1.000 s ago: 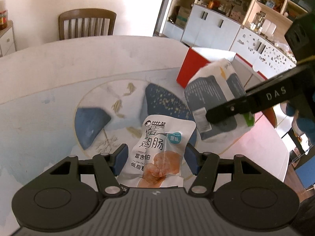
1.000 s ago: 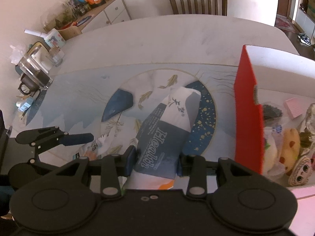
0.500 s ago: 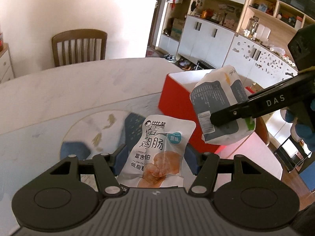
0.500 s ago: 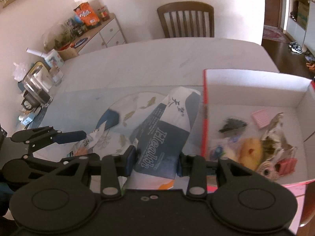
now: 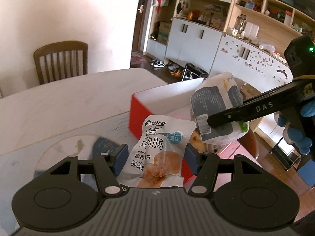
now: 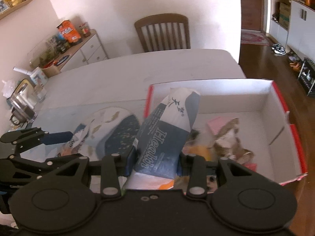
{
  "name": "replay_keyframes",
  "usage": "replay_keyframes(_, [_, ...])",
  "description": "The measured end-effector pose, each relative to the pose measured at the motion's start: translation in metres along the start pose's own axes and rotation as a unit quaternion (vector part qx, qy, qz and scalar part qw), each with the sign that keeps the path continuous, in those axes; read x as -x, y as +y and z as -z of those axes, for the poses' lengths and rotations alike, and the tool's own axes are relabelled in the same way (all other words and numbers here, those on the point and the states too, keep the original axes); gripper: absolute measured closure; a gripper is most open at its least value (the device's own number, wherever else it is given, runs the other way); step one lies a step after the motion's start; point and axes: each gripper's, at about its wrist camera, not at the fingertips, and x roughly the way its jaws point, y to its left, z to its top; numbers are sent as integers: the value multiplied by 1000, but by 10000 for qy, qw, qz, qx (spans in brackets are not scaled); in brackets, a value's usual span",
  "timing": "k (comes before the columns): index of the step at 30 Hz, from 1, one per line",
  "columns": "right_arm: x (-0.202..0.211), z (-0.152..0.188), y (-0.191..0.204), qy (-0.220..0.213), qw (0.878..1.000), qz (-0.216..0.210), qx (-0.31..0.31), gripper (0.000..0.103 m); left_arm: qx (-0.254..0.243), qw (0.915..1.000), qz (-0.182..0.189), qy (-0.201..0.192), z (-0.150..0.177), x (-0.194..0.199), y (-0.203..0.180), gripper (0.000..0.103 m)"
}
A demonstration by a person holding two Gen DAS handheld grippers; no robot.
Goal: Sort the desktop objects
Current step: 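Lift and carry the snack pouch and milk carton over the red box with both tools, then lower both tools into the box and open them to drop pouch and carton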
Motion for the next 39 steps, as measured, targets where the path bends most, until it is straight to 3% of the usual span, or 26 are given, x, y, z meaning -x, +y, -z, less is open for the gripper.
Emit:
replay_keyframes(21, [15, 0, -99, -72, 9984, 488, -262, 64, -888, 9959, 49, 140, -52, -79, -75, 42])
replay_keyframes(39, [-17, 11, -113, 424, 9976, 518, -169, 64, -1316, 9879, -249, 787, -70, -171, -78, 42])
